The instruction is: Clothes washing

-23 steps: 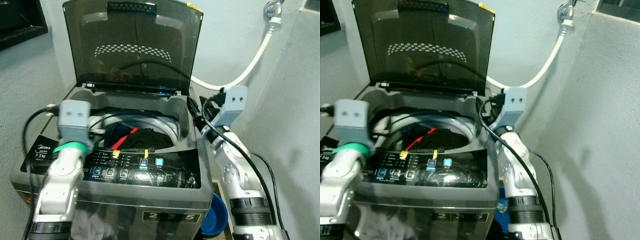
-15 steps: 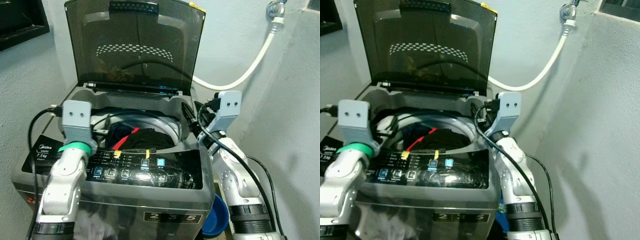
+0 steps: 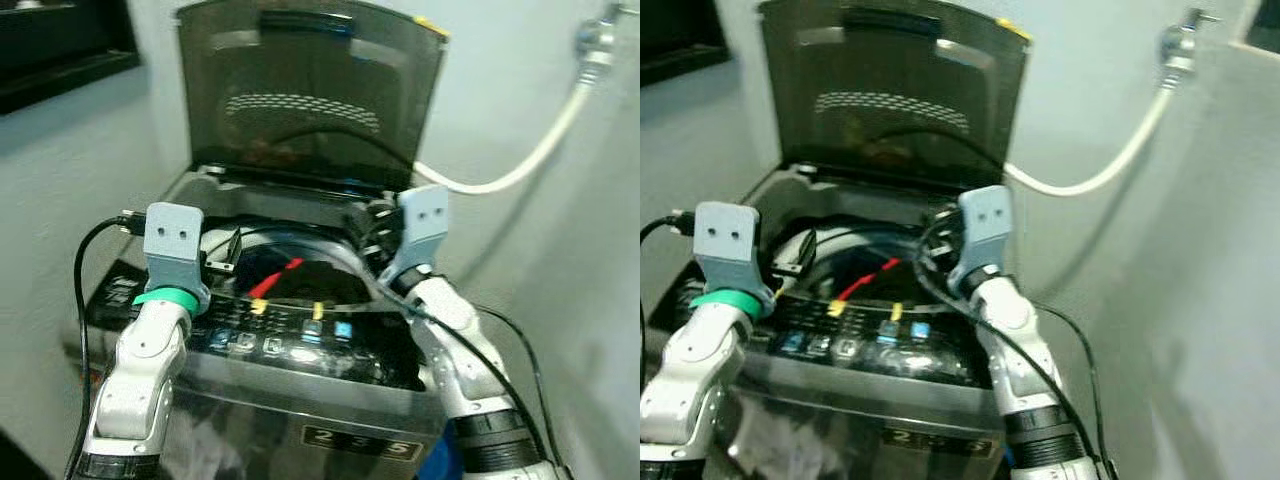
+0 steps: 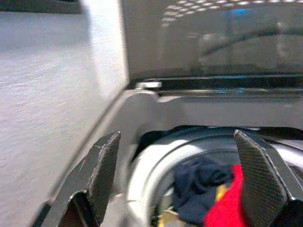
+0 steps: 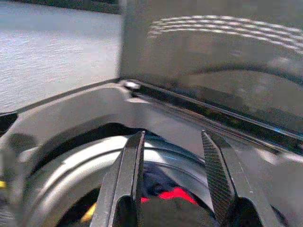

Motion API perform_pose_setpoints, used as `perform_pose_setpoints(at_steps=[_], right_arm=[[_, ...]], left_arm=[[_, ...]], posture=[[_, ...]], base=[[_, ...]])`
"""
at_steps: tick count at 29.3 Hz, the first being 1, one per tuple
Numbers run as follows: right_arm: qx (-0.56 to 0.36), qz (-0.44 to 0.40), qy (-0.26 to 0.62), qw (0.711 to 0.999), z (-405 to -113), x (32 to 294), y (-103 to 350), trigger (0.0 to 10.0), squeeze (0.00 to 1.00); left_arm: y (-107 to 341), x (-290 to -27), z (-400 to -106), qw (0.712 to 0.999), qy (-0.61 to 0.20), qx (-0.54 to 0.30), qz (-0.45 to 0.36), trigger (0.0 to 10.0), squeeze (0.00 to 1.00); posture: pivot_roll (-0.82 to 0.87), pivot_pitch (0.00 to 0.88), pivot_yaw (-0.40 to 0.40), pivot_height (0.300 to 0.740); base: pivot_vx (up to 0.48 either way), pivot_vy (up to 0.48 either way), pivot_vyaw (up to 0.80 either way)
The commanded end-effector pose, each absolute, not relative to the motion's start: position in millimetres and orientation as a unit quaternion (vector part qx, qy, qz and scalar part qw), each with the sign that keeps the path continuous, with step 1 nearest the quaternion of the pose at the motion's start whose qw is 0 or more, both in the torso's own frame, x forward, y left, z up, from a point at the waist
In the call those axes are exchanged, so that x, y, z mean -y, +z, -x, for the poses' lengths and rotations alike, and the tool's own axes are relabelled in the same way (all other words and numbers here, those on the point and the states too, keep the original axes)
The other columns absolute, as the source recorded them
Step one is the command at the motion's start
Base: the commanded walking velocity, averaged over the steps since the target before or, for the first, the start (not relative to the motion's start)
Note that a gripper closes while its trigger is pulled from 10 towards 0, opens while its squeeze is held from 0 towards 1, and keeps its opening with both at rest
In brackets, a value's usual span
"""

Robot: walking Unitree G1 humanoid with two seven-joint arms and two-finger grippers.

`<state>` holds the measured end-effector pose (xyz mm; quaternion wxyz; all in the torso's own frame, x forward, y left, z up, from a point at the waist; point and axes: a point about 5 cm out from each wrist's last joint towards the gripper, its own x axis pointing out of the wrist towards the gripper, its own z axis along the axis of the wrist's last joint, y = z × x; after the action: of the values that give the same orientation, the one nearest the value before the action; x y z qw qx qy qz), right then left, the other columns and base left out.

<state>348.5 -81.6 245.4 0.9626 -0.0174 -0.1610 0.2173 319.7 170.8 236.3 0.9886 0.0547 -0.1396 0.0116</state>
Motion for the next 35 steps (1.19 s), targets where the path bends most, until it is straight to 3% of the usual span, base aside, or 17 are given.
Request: perform_pose_setpoints(at_steps=[1,35], right_arm=[[0.167,0.024,0.214,0.962,-350.4,84.3,248.6,10.0,0.00],[0.179,0.023,0.188,0.965,-351.7,97.7,248.3,10.0,0.00]], left_arm=[[233.6,-170.0,-319.7,0.989,0.008,0.134,-0.059,10.0,0.00],[239.8,-160.4,-325.8,0.986,-0.037,0.137,-0.086,10.0,0.00]], posture=[[0.11,0.000,-0.013,0.740],[0.13,0.000,0.031,0.740]], base=[[0.000,0.000,0.80],[0.000,0.000,0.80]])
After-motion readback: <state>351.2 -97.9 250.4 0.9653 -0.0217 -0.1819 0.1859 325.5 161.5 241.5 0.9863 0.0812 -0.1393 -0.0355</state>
